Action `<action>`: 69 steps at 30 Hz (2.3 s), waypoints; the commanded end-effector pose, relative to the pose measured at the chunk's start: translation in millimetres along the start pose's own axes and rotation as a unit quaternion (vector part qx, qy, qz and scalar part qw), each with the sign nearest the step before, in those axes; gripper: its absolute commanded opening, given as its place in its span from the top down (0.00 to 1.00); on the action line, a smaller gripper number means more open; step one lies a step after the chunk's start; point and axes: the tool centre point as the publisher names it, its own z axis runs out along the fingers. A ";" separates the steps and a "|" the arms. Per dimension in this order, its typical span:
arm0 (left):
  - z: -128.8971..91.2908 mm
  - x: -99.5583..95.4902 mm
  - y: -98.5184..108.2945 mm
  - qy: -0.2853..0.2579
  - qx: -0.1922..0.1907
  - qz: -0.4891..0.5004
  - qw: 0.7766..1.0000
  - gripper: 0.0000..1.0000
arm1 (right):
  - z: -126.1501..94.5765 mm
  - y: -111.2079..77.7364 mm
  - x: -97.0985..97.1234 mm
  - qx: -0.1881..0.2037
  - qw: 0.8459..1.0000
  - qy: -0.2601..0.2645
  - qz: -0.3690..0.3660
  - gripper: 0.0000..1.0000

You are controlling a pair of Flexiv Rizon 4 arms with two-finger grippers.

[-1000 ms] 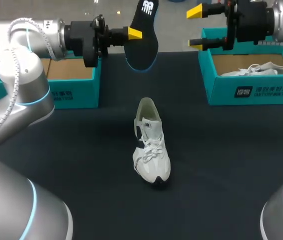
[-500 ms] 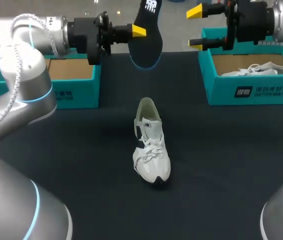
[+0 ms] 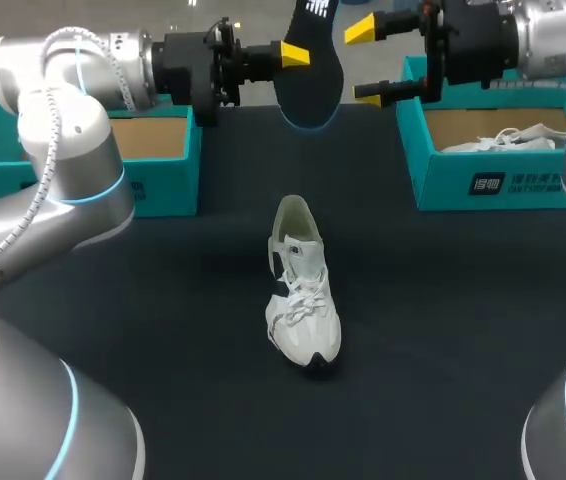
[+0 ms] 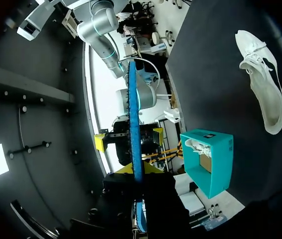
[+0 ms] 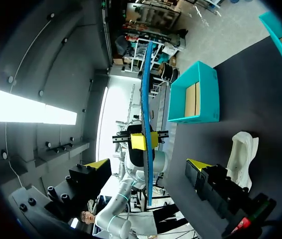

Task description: Take the shoe out of the shoebox, open the shoe tongue, remove and reinsert the insole, then place the shoe into the shoebox

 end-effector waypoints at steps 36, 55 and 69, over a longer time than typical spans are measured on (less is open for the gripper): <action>16.1 -8.7 -8.0 -0.039 0.003 -0.009 0.999 0.93 | 20.8 3.8 -4.5 0.012 1.000 0.003 0.008 1.00; -73.1 11.0 -4.9 0.054 0.110 -0.005 0.992 0.00 | 6.4 6.1 -1.2 -0.013 1.000 -0.008 -0.019 1.00; -150.4 49.0 -4.7 0.141 0.213 0.024 0.966 0.00 | 10.2 18.0 -0.3 -0.014 0.999 -0.016 -0.040 1.00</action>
